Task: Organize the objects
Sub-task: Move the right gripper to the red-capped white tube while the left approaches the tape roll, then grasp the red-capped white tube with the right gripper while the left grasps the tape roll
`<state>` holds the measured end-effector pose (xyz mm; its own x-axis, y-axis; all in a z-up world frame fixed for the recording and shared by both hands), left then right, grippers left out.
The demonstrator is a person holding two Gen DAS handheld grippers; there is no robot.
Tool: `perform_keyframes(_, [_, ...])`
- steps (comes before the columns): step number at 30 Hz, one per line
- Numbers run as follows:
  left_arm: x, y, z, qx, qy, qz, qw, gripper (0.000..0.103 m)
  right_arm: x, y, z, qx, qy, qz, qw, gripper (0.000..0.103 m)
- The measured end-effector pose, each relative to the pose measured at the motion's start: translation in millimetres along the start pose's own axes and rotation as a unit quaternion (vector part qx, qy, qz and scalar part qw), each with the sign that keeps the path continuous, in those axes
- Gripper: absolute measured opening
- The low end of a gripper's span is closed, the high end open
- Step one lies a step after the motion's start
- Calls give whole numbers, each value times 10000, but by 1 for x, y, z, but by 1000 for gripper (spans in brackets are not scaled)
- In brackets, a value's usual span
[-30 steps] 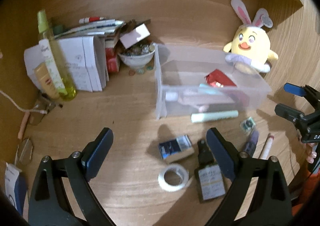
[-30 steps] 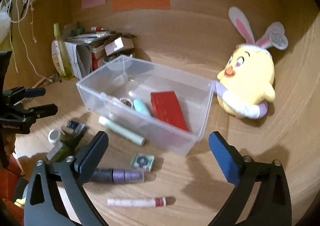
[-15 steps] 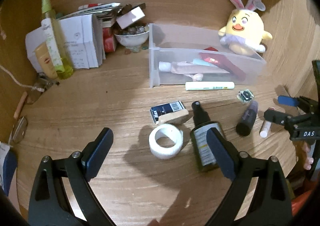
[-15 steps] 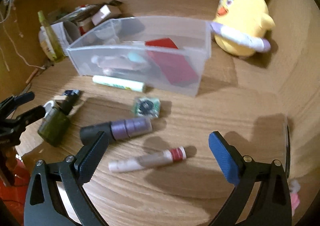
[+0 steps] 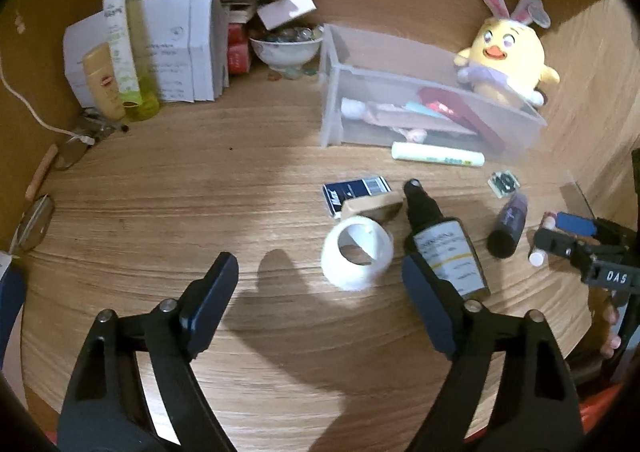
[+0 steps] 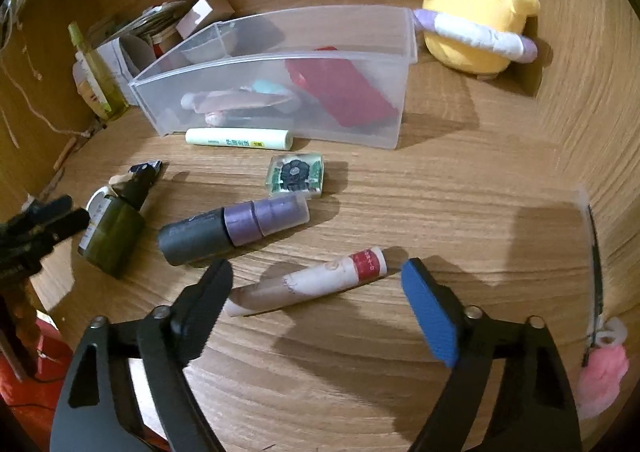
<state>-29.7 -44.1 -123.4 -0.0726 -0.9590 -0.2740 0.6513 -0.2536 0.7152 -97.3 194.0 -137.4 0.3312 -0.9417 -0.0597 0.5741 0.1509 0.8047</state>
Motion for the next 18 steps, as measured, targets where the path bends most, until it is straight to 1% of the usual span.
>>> perform_keyframes(2, [-2,-5,-1,96,-15,-50,9999,71,-2,1,0,-8,-31,-27,10000,73])
perform_keyframes(4, [-4,-10,-3,191,-31,-98,9998,67,-2,1,-1,-23,-25,-55,10000,66])
perform_keyframes(8, [-8,-17,-3,299,-93,-90,9995,62,-4,2,-2,-80,52,-193,9998,57])
perform_keyframes(10, [-9,-19,-4,325,-62,-97,9994,57,-6,2,-2,-113,80,-262,9996,50])
perform_keyframes(15, [-9,-22,-2,311,-43,-63,9995,53,-13,2,-2,-142,102,-387,9991,34])
perform_keyframes(18, [-10,-23,0,291,9,-128,9995,43,-17,3,-2,-158,70,-372,9992,27])
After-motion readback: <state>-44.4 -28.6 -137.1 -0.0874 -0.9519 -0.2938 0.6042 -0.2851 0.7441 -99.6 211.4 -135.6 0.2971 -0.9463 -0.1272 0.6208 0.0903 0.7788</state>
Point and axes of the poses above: each gripper's, at about its wrist camera, not at the fingertips, and y roughly against the way its jaws point, x to its left, z to its top, the point moved 9 cm from there along -y, roughly the way its jaws point, and after that the axes turned 14 degrees about -z, right-handed, at the moved point
